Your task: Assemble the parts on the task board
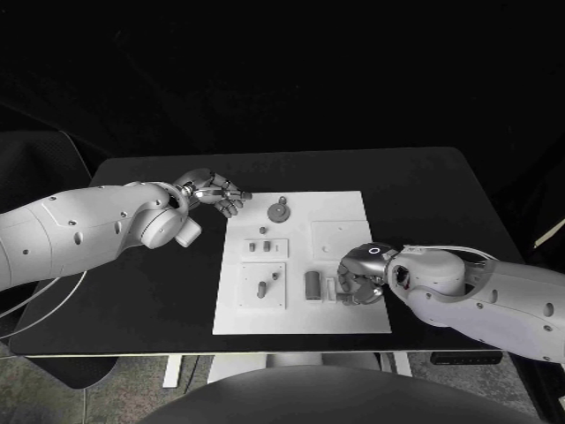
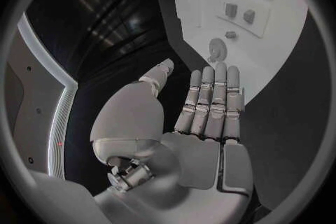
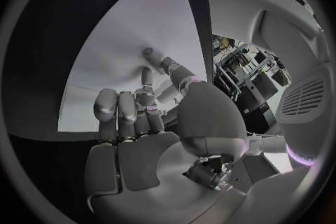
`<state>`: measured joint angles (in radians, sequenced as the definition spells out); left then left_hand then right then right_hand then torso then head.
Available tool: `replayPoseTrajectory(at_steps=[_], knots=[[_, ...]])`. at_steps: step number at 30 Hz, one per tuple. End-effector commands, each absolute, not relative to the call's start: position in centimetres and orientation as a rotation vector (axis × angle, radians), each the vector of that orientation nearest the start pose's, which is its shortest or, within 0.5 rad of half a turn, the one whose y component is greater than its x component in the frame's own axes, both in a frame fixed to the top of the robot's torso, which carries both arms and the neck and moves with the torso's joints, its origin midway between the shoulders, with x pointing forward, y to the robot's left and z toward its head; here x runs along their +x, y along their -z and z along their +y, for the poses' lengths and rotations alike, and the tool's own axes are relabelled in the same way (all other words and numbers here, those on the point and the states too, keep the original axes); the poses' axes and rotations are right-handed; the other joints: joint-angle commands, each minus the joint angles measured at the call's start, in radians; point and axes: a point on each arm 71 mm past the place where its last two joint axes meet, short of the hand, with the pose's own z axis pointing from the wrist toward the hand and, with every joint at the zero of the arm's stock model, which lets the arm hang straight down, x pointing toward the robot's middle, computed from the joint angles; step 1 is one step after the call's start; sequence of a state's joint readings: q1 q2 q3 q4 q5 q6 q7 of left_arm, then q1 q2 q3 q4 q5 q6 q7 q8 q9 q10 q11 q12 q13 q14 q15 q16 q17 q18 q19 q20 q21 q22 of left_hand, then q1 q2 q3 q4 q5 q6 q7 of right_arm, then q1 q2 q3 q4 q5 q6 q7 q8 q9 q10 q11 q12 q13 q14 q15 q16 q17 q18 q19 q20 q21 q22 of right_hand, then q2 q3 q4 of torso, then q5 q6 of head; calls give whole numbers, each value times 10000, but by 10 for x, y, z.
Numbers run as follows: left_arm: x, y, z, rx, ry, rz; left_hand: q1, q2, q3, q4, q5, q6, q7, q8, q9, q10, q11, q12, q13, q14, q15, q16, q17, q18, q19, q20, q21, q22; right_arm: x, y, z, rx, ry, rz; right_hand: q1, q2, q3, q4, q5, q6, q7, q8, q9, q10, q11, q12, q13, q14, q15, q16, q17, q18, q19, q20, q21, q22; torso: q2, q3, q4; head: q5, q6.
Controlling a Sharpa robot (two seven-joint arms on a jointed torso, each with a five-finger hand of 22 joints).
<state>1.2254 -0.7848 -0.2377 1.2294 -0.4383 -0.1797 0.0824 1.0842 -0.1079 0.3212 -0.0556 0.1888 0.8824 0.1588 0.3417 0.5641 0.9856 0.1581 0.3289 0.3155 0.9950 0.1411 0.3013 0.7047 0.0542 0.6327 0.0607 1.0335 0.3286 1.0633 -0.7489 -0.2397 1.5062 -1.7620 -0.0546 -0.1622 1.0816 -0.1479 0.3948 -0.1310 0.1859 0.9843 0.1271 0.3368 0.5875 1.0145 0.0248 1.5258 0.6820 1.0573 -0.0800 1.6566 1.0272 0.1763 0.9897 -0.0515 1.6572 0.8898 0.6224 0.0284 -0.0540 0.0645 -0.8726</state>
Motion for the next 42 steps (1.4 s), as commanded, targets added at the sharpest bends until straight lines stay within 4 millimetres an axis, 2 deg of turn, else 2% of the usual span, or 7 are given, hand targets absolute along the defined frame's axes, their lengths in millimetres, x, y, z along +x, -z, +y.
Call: replayPoseTrajectory(at_steps=[1,12,18,24,28,34,42], knots=[[508,265,267,-8103,9678,19420,-45,10,-39,-14,-25,77,-6,-26,-6,-7,-29,-9,9,-76,11,-40,-10,182,-68,-4,-34,16,406,332,-164,-7158,-4219,20718,-7,94,-31,13,50,-147,220,60,-22,-18,-23,1,-1,-49,-3,753,-10,855,-55,-13,951,-18,5,10,-7,5,0],[508,265,267,-8105,9662,19438,-51,10,-43,-11,-25,79,-5,-25,-6,-2,-28,-7,11,-76,12,-39,-11,181,-68,-3,-34,17,405,335,-163,-7420,-4072,20864,87,210,-15,47,57,114,171,203,41,63,-31,43,7,-11,-3,784,-7,855,-10,1,972,-24,4,15,-10,3,0],[508,265,267,-8105,9654,19432,-54,11,-44,-9,-25,81,-5,-25,-5,1,-28,-6,12,-75,12,-38,-12,180,-68,-3,-34,18,404,336,-164,-7589,-3999,20946,230,765,158,159,182,1170,-22,725,262,432,-123,63,-45,231,-14,863,-23,855,174,47,1048,-45,3,6,-2,-4,0],[508,265,267,-8093,9654,19444,-56,14,-45,-7,-25,83,-5,-24,-5,4,-29,-5,13,-75,12,-38,-12,179,-67,-2,-33,18,404,336,-164,-7642,-3964,20998,66,1356,292,263,297,1556,-113,900,301,696,-180,2,-113,429,-31,871,-53,855,289,80,1090,-56,1,4,-2,-11,0],[508,265,267,-8088,9650,19449,-57,15,-45,-6,-25,84,-5,-24,-5,5,-29,-4,14,-75,12,-37,-12,179,-67,-2,-33,19,405,336,-164,-7573,-3904,20954,60,1618,373,226,356,1634,-137,927,297,795,-207,-26,-138,508,-44,873,-61,855,327,83,1111,-55,-2,2,-5,-10,0],[508,265,267,-8081,9628,19465,-58,17,-46,-5,-25,85,-5,-24,-5,7,-29,-3,14,-74,12,-37,-13,179,-67,-2,-33,19,406,335,-167,-6697,-3955,21167,71,1704,407,200,398,1646,-142,928,292,823,-216,-39,-148,532,-49,871,-63,855,337,83,1117,-55,0,5,-4,-17,0],[508,265,267,-8073,9593,19485,-61,19,-47,-4,-25,87,-5,-23,-5,10,-29,-2,15,-74,12,-36,-13,178,-67,-2,-33,20,405,336,-178,-4072,-4675,22592,91,1807,476,111,624,1581,-125,873,255,856,-233,-89,-178,564,-57,854,-71,855,344,81,1121,-55,-3,8,-13,-33,0]])
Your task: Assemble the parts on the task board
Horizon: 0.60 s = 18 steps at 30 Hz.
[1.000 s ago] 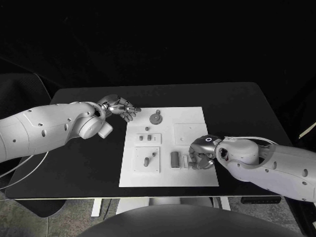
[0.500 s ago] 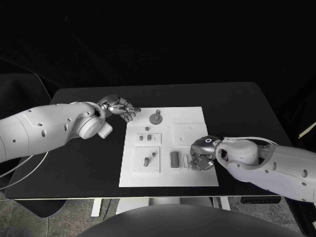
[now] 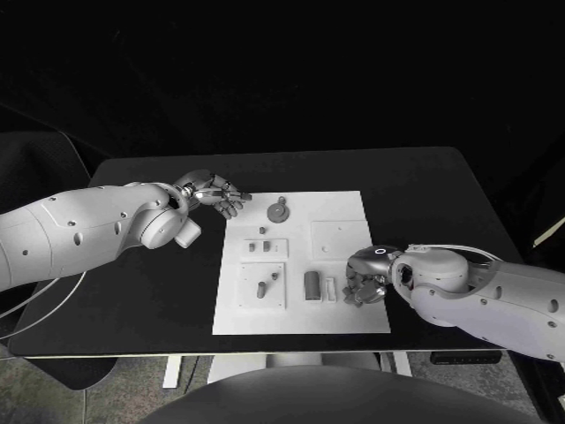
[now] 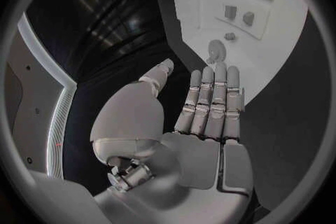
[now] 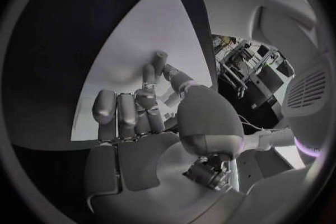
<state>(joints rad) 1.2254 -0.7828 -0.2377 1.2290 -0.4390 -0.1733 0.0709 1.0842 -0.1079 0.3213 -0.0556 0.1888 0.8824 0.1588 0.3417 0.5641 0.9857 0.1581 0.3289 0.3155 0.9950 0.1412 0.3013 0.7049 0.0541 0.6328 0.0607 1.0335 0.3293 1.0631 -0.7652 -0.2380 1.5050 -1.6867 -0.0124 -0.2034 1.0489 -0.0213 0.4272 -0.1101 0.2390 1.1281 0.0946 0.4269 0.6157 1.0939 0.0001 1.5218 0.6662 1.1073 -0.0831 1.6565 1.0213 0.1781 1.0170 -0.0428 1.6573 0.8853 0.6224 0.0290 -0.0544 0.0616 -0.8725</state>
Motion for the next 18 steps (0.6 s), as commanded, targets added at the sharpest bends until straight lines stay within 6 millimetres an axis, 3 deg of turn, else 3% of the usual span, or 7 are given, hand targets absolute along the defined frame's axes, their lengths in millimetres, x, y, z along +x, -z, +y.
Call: replayPoseTrajectory(at_steps=[1,10,15,18], knots=[[508,265,267,-8069,9594,19490,-61,19,-47,-4,-25,87,-5,-24,-6,10,-29,-2,15,-74,12,-36,-15,180,-67,-2,-32,14,405,335,-179,-3815,-4705,22689,415,545,161,-110,137,114,208,-49,-39,62,13,-60,-24,64,-25,850,-13,837,69,-5,1120,-10,-4,3,-9,-7,-1],[508,265,266,-8058,9577,19509,-64,20,-49,-3,-25,88,-5,-24,-6,13,-29,-2,16,-73,12,-36,-16,179,-67,-2,-32,14,408,334,-186,-2740,-4657,23061,396,560,212,-161,384,-91,265,-195,-118,21,18,-128,-54,45,-25,819,-19,837,48,-5,1105,-16,-2,2,-4,-27,-1],[508,265,266,-8062,9551,19537,-65,19,-50,-3,-25,88,-5,-25,-6,13,-29,-2,17,-73,12,-35,-17,179,-67,-2,-32,15,413,334,-194,-576,-4711,23325,396,547,230,-179,491,-132,277,-228,-138,5,22,-145,-60,36,-25,811,-19,837,39,-5,1101,-17,5,1,-1,-39,-1],[508,265,266,-8040,9545,19558,-65,19,-51,-3,-25,88,-5,-25,-6,13,-29,-2,17,-73,12,-35,-17,178,-67,-2,-32,15,417,332,-198,566,-4673,23382,427,559,301,-217,762,-156,284,-264,-164,-22,30,-169,-67,17,-25,799,-15,837,19,-9,1095,-18,4,-2,-2,-29,-1]])
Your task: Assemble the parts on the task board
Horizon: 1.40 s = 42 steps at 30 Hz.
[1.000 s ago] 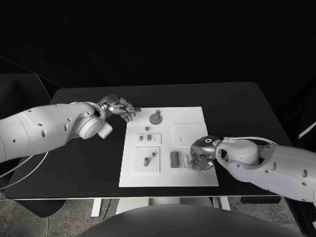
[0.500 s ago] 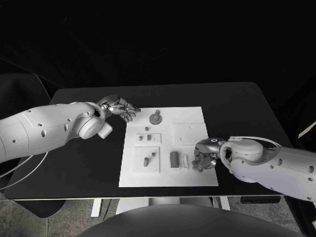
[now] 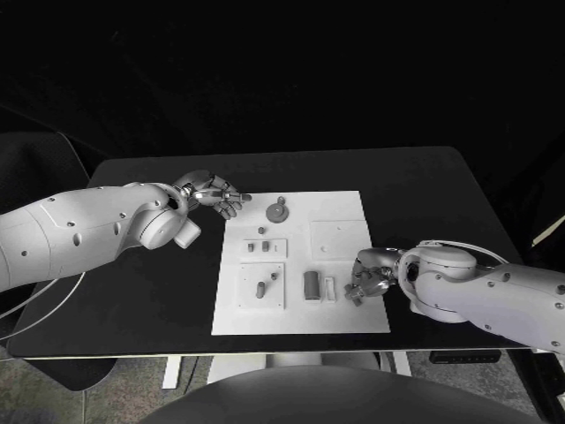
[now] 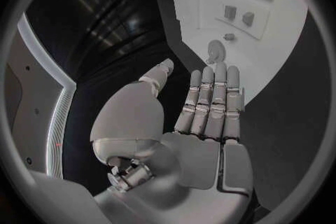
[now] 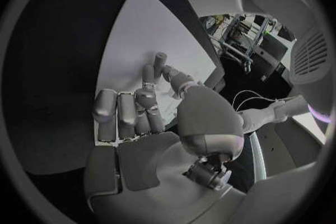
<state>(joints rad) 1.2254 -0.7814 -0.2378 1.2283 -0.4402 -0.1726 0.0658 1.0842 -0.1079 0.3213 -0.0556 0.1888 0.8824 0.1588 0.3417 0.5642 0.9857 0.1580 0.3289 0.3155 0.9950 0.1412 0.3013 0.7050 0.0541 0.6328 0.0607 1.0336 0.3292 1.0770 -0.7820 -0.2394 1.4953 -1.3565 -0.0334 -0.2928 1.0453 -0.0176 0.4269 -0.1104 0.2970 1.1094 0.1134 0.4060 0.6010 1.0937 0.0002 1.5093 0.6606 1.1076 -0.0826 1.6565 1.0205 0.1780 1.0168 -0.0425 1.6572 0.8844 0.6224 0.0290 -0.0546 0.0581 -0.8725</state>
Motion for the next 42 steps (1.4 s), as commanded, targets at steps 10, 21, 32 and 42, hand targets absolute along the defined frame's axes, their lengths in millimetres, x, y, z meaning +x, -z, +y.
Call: replayPoseTrajectory(at_steps=[10,21,32,42], knots=[[508,266,266,-8033,9520,19587,-66,15,-54,-3,-25,87,-4,-26,-7,13,-28,-3,17,-73,12,-35,-19,178,-68,-2,-32,16,414,328,-186,1716,-5095,23458,470,469,341,-245,432,29,102,-75,-33,-46,40,-59,-14,-8,-29,795,2,838,-3,-13,1094,-7,3,-4,3,13,-1],[508,266,265,-8018,9531,19620,-67,12,-56,-5,-26,86,-4,-28,-8,13,-28,-4,18,-74,12,-35,-20,177,-69,-2,-32,17,411,327,-165,1646,-5688,23627,428,394,313,-239,466,9,113,-94,-45,-63,51,-65,-13,-19,-26,794,6,838,-12,-10,1096,-5,3,-6,4,27,1],[508,266,264,-8003,9556,19648,-69,10,-59,-5,-26,85,-4,-29,-8,12,-28,-5,18,-74,13,-35,-21,176,-70,-2,-32,18,414,329,-155,1396,-5618,23605,400,366,297,-228,471,5,116,-100,-50,-73,57,-69,-14,-25,-25,793,7,838,-16,-8,1096,-4,5,-7,6,19,47],[508,266,265,-8013,9536,19651,-70,9,-61,-5,-26,85,-4,-30,-9,12,-28,-6,18,-75,13,-34,-22,176,-70,-2,-33,18,420,333,-158,1110,-5090,23657,382,354,289,-219,471,3,118,-104,-52,-81,62,-71,-14,-30,-23,792,8,838,-19,-6,1095,-4,3,-4,3,29,44]])
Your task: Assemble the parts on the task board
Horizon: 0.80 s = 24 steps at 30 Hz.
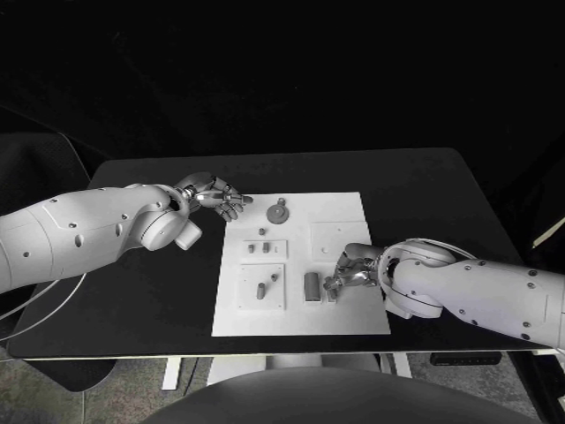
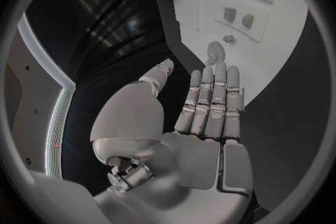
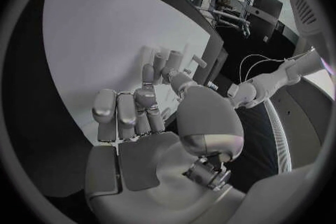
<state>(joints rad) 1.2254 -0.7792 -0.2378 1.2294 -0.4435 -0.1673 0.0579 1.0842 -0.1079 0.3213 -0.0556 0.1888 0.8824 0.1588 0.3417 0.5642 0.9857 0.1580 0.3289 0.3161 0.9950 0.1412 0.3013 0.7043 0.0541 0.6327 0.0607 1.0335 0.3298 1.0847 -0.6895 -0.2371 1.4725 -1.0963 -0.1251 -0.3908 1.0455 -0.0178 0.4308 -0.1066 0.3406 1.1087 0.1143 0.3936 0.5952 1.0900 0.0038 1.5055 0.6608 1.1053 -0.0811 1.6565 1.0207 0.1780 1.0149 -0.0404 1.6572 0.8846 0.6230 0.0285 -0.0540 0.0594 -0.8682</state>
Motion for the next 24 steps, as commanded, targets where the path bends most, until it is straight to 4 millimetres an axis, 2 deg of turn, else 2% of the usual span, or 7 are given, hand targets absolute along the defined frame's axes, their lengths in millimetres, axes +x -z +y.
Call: replayPoseTrajectory(at_steps=[1,6,24], knots=[[508,266,264,-8008,9539,19645,-70,8,-61,-5,-26,85,-4,-30,-9,12,-27,-6,12,-75,12,-34,-15,176,-70,-2,-32,12,421,333,-159,1083,-5028,23634,377,355,248,-256,36,9,110,20,5,-45,27,-34,-16,-8,-38,791,6,838,-1,-27,1095,-6,-4,4,-5,36,5],[508,266,263,-7993,9567,19673,-71,8,-62,-5,-26,85,-4,-30,-9,12,-27,-6,12,-75,13,-34,-16,175,-71,-2,-32,12,421,334,-159,904,-4886,23705,360,347,241,-248,34,7,111,17,2,-52,31,-37,-16,-12,-37,790,7,838,-4,-25,1094,-6,-2,11,-7,75,6],[508,266,265,-8013,9536,19657,-75,8,-65,-4,-26,84,-3,-32,-10,12,-27,-7,13,-76,13,-34,-18,174,-71,-2,-32,13,414,337,-152,664,-4969,24042,307,342,221,-218,22,1,116,8,-4,-69,42,-42,-16,-24,-33,788,9,838,-10,-20,1093,-6,-3,2,-3,72,-40]])
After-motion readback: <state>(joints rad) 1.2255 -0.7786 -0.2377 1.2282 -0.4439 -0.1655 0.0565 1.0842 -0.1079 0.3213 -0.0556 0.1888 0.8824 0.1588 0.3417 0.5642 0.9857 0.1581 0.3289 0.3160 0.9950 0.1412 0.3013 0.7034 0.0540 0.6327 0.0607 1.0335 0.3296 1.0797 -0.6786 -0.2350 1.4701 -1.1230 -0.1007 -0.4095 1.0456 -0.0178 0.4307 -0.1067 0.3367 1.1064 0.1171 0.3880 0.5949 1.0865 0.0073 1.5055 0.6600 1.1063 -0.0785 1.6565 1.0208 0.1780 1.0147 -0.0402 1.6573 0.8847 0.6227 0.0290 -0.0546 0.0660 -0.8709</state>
